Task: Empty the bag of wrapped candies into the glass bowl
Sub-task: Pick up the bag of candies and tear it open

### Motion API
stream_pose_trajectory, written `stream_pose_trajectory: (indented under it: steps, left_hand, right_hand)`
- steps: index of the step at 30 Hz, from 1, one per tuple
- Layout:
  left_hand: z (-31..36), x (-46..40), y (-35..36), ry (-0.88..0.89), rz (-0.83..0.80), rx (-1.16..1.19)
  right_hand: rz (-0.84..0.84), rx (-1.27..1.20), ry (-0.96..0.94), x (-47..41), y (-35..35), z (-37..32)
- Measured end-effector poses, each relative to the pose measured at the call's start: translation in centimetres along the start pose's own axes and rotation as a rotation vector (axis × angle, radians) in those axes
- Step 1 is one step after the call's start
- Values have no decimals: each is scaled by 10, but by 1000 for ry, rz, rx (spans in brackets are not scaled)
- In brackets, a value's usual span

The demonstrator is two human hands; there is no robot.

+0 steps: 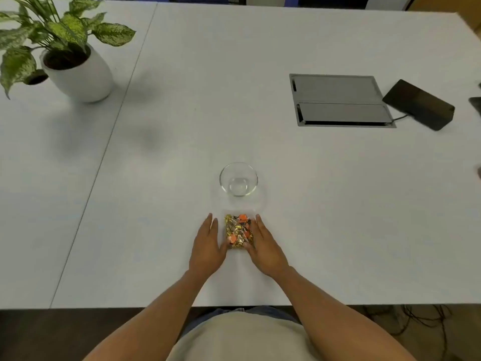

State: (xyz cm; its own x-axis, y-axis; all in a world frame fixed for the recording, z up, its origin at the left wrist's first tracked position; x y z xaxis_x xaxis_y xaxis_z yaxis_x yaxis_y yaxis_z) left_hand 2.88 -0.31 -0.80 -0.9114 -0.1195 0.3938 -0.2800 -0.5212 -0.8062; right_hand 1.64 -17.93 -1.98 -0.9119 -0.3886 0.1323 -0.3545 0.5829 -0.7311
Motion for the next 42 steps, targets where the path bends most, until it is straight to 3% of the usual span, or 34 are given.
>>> stream_pose_trajectory:
  steps: [6,12,18,22,27,30,38,42]
  left_hand:
    - [7,6,10,-59,-180,138]
    - [14,5,0,-100,-148,433]
    - [9,-3,-7,-94,-11,125]
    - [14,-13,-6,-17,-104,-15]
    - [18,-19,-13,-58,-98,18]
    - [20,-20,-19,-82,-214,112]
    - [28,-11,-39,-130,-416,372]
    - [33,-3,-42,-153,-373,507]
  right_hand:
    - [-14,-78,52,-1,7,-6]
    - [98,-140,29,-5,4,-9]
    - [154,-137,-49,-2,2,-7]
    - [188,-156,-105,1,-1,-8]
    - [246,-142,-122,7,-7,-5]
    - [253,-123,-112,8,-11,-3]
    - [363,-137,28,12,-20,-13]
    - [464,-461,197,9,-26,-24]
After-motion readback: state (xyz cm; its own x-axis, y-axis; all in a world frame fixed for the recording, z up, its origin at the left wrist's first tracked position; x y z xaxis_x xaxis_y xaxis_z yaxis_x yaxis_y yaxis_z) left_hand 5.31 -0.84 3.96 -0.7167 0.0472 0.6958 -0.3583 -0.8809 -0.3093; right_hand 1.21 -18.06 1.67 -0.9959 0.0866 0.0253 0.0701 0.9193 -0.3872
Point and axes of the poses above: each hand's wrist, its own x-axis away from the middle knuckle, its own y-axis out of the palm, z = x × y, the point moved 3 cm from there along -x, towards the middle knuckle, and after that the axes turned 15 degrees about -y, right-handed, at the moved point
